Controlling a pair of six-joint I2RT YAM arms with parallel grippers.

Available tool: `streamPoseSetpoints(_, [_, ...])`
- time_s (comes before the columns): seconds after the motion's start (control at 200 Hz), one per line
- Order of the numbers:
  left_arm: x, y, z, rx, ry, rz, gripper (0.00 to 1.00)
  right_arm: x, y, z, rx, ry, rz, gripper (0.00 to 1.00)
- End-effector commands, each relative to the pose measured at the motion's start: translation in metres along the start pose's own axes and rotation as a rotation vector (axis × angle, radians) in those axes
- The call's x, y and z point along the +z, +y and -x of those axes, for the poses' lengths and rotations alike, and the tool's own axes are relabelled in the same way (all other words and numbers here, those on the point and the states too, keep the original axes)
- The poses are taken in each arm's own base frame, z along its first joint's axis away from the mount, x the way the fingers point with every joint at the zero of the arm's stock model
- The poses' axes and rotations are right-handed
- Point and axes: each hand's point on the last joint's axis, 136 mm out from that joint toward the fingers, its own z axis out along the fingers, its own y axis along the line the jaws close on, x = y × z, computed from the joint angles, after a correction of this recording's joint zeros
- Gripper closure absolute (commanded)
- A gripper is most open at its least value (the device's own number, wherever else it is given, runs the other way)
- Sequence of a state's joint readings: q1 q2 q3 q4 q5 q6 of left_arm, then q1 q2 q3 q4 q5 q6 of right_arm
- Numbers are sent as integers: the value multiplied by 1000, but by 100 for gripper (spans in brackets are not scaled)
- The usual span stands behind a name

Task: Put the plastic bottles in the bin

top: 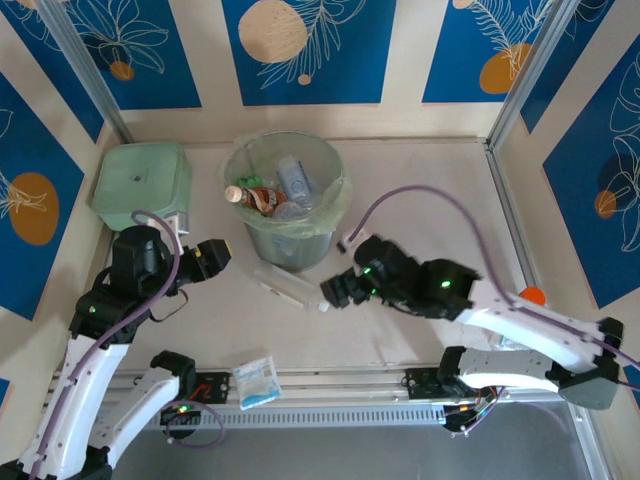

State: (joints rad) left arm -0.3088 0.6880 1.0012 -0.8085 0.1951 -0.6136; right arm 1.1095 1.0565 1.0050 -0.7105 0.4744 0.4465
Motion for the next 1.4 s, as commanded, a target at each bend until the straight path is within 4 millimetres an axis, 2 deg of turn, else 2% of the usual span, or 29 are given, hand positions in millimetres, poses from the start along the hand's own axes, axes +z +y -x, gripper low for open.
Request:
streamPoseSetpoints(0.0, [-5,7,0,-33,-15,34,31,30,9,-26,91,36,42,11])
streamPoseSetpoints(0.09, [-5,12,-5,-54,-4,52,32,50,8,-38,117,56,58,13])
streamPoseSetpoints(0.25, [-6,15,-11,-71,-1,53,34,86,7,-54,160,117,118,21])
streamPoseSetpoints(0.46, [-11,9,-14,-62,1,15,38,120,19,-69,111,222,136,28])
streamPoseSetpoints(0.575, [-13,6,-14,-61,5,1,39,135,13,-72,96,252,69,30])
streamPoseSetpoints(0.785, [-11,-2,-15,-62,19,-43,42,147,6,-69,71,267,0,28])
streamPoseSetpoints(0.92, [-9,-1,-17,-58,27,-42,43,158,6,-76,47,294,0,29])
streamPoseSetpoints(1.195, [-8,-3,-18,-60,31,-55,44,170,11,-82,9,327,-22,39])
streamPoseSetpoints(1.396, [-5,-3,-19,-64,38,-61,46,173,12,-84,-3,338,-48,52])
